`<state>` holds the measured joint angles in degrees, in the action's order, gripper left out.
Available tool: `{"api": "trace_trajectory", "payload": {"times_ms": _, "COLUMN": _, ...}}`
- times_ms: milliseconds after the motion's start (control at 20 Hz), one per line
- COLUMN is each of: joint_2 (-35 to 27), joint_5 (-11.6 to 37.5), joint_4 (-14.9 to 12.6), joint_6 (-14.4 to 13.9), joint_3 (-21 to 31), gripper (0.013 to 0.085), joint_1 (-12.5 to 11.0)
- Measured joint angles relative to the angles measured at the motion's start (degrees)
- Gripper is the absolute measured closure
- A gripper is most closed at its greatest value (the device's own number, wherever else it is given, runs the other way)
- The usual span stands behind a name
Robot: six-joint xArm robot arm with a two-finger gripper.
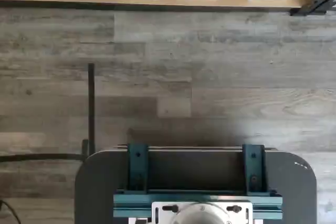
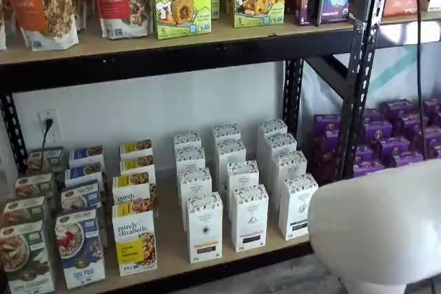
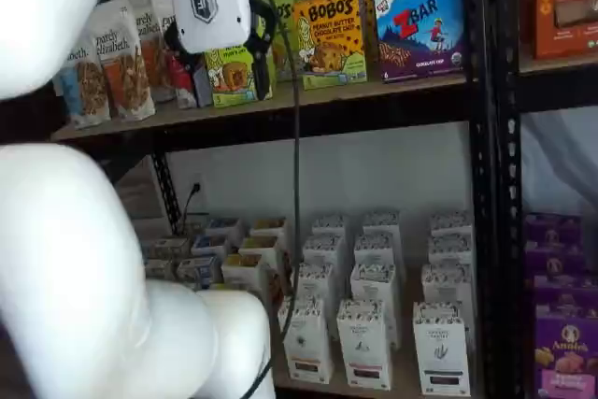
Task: Pick up the white box with a yellow strip in the middle, on the bottom shelf, the fourth box from the left
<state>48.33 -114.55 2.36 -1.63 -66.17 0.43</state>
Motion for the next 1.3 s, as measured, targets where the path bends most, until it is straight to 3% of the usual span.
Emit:
{"api": "trace_trajectory", "payload": {"times_ms": 150, "joint_2": -2.87, "joint_5": -4.85, "joint_4": 3.97, "joint_6": 1.39, "joint_3": -2.32, "gripper": 0.0130, "joint_1": -3.62}}
{"api": "trace_trajectory", "payload": {"times_ms": 350, "joint_2": -3.33, "joint_5": -4.98, "joint_4": 4.82, "joint_6": 1.93, "joint_3": -2.36, "gripper": 0.0130, "joint_1": -4.40}}
{"api": "trace_trajectory", "payload": {"times_ms": 700, "joint_2": -3.38, "joint_5": -0.61, "joint_4": 1.94, "joint_6": 0.36, "joint_3": 0.42, "gripper": 0.0130, "joint_1": -1.12}}
{"api": "trace_trajectory", "payload": {"times_ms": 1300, "joint_2": -1.27, "joint_5": 11.28, "joint_4": 1.48, "joint_6": -3.39, "joint_3": 10.69, "gripper": 0.0130, "joint_1": 3.35}}
